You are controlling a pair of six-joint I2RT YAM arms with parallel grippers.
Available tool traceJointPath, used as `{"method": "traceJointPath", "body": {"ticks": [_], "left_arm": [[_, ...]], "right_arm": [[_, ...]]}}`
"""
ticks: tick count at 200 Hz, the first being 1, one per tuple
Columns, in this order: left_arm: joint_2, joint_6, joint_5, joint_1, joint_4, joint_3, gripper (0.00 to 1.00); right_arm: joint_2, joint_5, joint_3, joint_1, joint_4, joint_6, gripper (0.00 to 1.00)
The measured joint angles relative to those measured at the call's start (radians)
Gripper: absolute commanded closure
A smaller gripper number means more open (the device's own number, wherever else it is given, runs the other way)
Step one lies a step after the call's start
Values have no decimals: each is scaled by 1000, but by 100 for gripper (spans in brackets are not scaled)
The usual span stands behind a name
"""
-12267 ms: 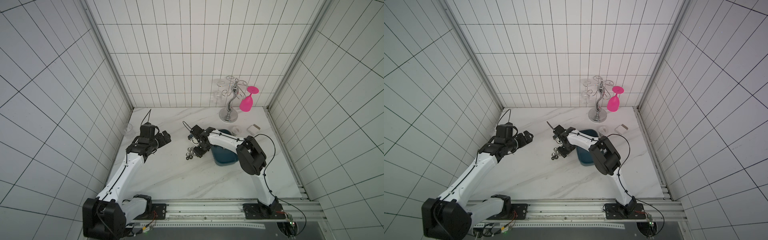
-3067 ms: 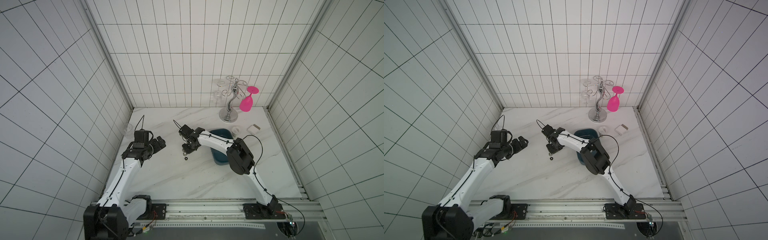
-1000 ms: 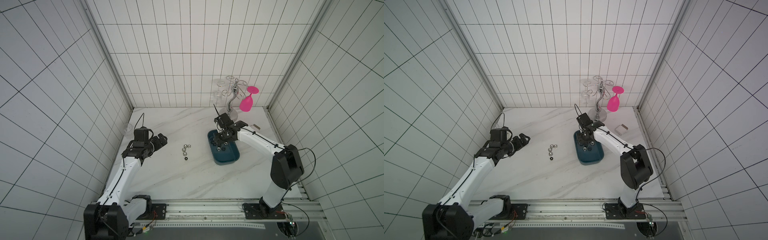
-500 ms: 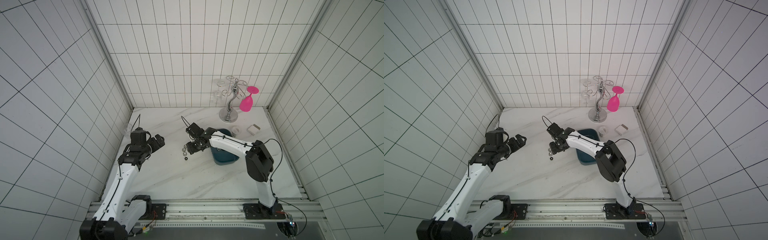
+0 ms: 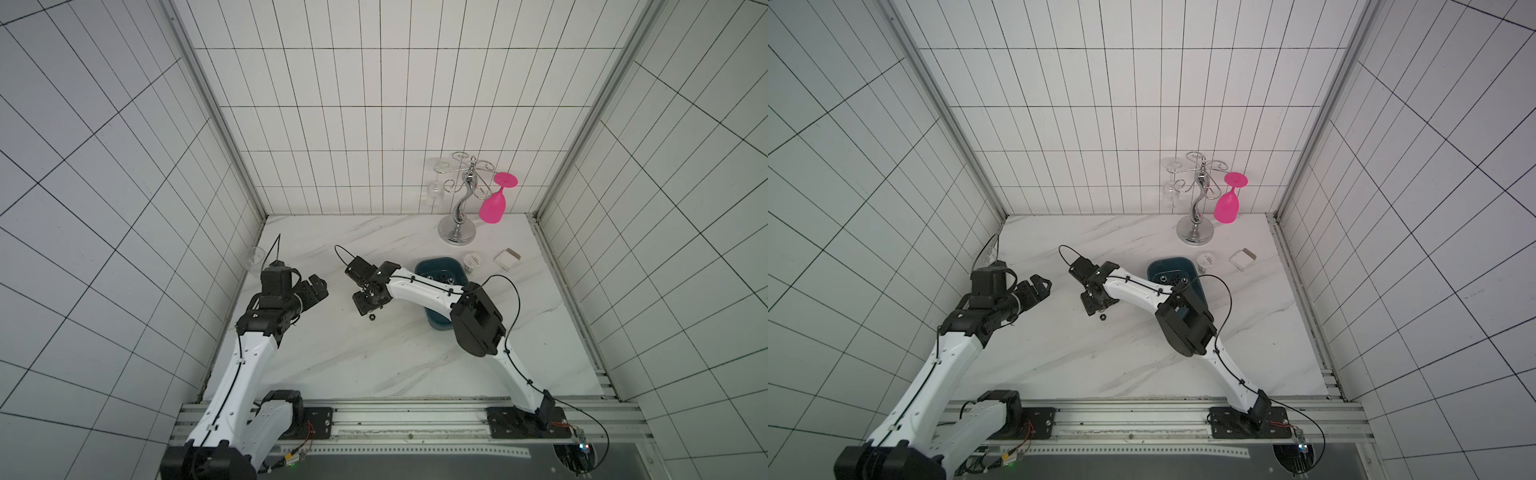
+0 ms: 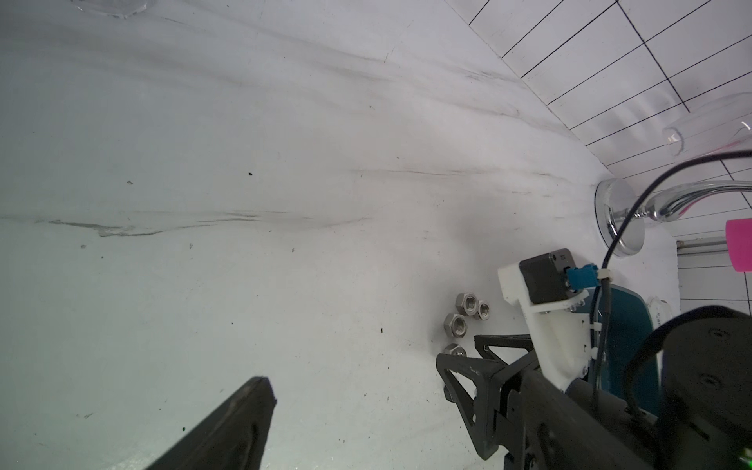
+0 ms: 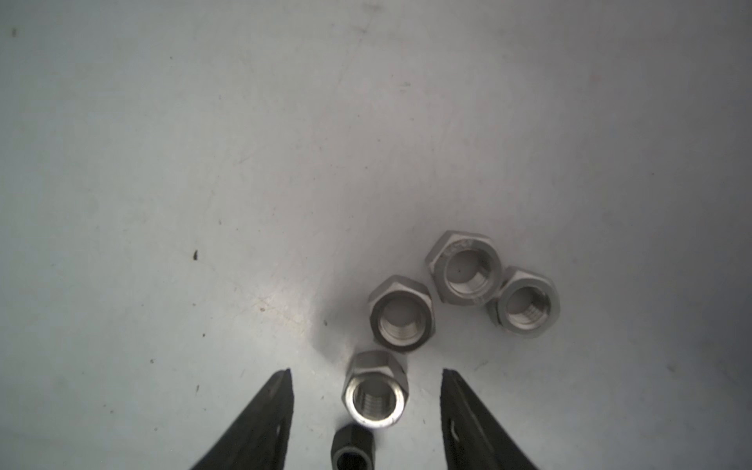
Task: Put the nuts on the desktop into the storage box
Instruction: Pick up the nut from the center of the board.
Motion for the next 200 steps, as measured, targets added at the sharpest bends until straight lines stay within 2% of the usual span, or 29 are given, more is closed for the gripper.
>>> {"method": "traceJointPath", "body": {"ticks": [21, 47, 63, 106, 127, 164, 200], "left_arm": [[0, 0, -2, 2, 0, -2, 2], [-5, 1, -5, 5, -3, -8, 2], [-11, 1, -8, 9, -4, -8, 2], [-19, 4, -8, 13, -4, -8, 2], [-19, 4, -8, 14, -3, -10, 2], [-14, 2, 32, 14, 7, -13, 2], [15, -5, 79, 13, 19, -13, 2]], "right_arm": [[16, 12, 1, 0, -30, 0, 46], [17, 20, 1, 0, -40, -3, 71], [17, 19, 1, 0, -40, -7, 78], [3, 23, 0, 0, -37, -16, 81], [-58, 34, -17, -6, -34, -23, 81], [-307, 49, -119, -49, -9, -27, 80], [-592, 60, -375, -204, 35, -26, 80]]}}
